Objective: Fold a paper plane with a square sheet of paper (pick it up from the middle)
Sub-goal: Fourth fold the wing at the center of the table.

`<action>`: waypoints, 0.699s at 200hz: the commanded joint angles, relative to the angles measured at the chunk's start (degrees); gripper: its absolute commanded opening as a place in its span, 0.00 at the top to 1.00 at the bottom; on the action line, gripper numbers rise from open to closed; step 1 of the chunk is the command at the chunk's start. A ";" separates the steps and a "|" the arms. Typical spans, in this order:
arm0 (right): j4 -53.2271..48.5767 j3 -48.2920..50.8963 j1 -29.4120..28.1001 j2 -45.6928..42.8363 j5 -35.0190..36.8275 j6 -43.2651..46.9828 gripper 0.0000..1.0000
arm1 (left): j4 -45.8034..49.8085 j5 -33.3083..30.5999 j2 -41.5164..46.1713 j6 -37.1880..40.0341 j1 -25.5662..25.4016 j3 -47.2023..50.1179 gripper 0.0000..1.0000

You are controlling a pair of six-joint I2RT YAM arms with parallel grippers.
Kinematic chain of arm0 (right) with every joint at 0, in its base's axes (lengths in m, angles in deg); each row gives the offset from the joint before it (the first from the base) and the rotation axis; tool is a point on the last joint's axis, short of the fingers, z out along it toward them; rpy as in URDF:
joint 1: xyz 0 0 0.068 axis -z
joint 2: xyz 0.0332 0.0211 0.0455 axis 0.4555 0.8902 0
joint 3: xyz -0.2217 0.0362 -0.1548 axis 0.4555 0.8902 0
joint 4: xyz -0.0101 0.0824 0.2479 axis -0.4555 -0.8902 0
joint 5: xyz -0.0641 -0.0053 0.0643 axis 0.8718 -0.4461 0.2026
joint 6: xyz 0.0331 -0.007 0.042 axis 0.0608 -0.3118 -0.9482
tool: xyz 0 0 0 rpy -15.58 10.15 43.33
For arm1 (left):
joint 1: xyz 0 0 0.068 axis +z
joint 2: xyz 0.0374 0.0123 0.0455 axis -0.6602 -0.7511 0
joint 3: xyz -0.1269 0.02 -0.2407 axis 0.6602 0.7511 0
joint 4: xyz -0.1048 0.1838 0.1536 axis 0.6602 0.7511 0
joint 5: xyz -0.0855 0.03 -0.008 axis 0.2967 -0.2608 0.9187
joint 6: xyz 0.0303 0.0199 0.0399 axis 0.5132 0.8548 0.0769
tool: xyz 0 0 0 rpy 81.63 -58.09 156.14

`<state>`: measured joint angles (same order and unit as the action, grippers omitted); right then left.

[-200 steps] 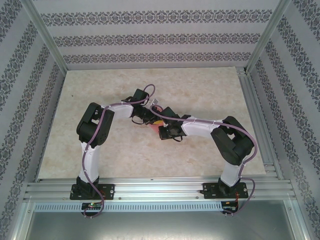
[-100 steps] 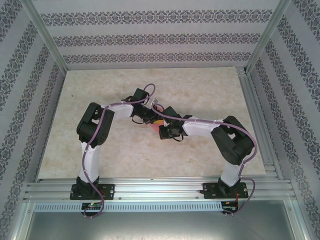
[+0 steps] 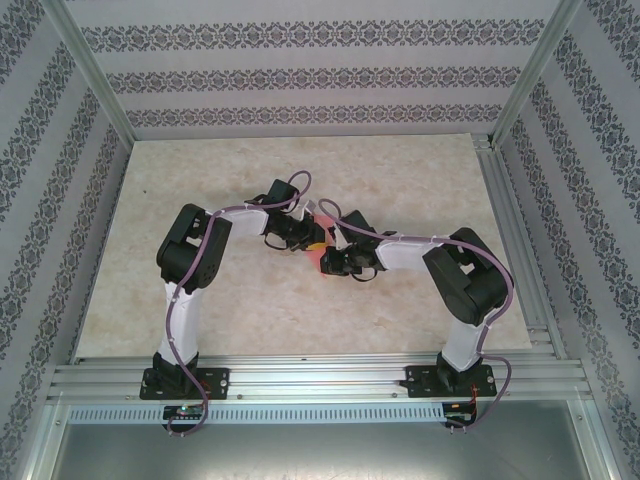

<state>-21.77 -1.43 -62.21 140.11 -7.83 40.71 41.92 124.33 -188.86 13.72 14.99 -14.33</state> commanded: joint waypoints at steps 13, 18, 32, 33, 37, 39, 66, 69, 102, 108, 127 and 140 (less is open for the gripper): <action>2.95 1.60 1.29 1.42 -2.36 -2.48 0.89 | 0.63 -0.84 -1.93 2.05 -0.17 -1.67 0.83; 2.97 1.68 1.41 1.34 -2.54 -2.60 0.89 | 0.70 -0.94 -2.19 2.09 -0.22 -1.77 0.82; 3.00 1.99 1.67 0.82 -2.78 -3.12 0.86 | 0.50 -1.02 -2.59 2.10 -0.18 -1.68 0.83; 3.03 2.02 1.65 0.77 -2.76 -3.15 0.85 | 0.50 -1.01 -2.57 2.14 -0.20 -1.69 0.83; 3.19 2.24 1.69 0.38 -2.75 -3.41 0.82 | 0.63 -1.16 -2.63 2.19 -0.15 -1.69 0.83; 3.32 2.40 1.75 0.15 -2.68 -3.54 0.81 | 0.67 -1.22 -2.70 2.23 -0.18 -1.69 0.83; 6.01 4.91 3.06 -4.50 -3.36 -5.29 0.79 | 1.15 -1.21 -2.91 2.71 -0.20 -1.52 0.83; 6.41 5.23 3.18 -5.15 -3.36 -5.55 0.78 | 1.20 -1.29 -2.90 2.80 -0.19 -1.52 0.82; 10.20 9.53 5.50 -12.52 -0.56 -8.40 0.74 | 1.43 -0.90 -2.82 2.89 -0.15 -1.74 0.83; 11.44 10.65 5.86 -13.76 0.52 -9.18 0.74 | 1.54 -1.00 -2.84 2.91 -0.22 -1.78 0.83; 14.64 12.73 7.05 -15.39 0.00 -11.03 0.80 | 1.39 -0.82 -3.04 2.73 -0.21 -2.04 0.82; 15.33 12.62 7.12 -14.77 -1.54 -11.18 0.83 | 1.34 -0.78 -3.00 2.65 -0.15 -2.02 0.82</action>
<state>-11.65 10.20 -55.68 125.58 -9.30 31.93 41.99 124.37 -190.00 15.06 14.99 -15.09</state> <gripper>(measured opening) 0.188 0.174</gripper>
